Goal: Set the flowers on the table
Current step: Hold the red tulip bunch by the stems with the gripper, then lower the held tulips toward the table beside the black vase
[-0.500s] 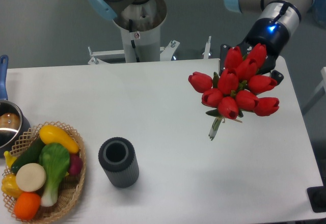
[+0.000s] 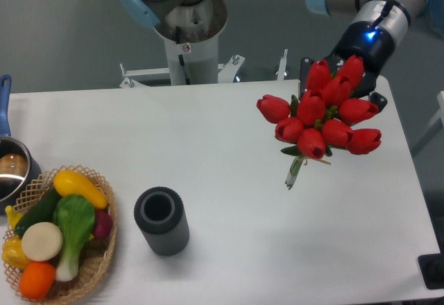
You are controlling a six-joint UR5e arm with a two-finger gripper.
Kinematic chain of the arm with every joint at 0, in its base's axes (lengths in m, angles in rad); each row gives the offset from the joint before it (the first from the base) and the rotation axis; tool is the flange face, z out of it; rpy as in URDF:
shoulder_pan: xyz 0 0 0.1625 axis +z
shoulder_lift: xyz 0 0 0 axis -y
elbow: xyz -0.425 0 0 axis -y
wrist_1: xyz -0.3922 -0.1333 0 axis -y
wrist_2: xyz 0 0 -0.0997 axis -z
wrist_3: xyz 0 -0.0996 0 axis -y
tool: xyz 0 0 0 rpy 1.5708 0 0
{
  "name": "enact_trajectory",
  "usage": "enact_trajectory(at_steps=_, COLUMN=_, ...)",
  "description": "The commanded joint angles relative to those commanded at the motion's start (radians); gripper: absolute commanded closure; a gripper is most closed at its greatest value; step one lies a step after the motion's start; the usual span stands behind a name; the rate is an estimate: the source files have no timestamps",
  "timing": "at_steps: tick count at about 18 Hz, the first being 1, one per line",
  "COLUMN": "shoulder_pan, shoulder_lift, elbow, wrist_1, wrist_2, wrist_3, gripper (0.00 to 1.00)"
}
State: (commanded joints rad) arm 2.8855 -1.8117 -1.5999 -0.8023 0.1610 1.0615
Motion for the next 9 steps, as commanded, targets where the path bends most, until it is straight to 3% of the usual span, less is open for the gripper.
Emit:
enact_trajectory(at_steps=3, shoulder_pan=-0.009, shoulder_lift=0.020, elbow=0.002, wrist_1=-0.002, wrist_2=0.168, wrist_3=-0.005, gripper=0.69)
enact_trajectory(at_steps=9, shoulder_pan=-0.031, shoulder_lift=0.051, elbow=-0.005, wrist_1=-0.005, wrist_2=0.377, wrist_3=-0.005, gripper=0.69)
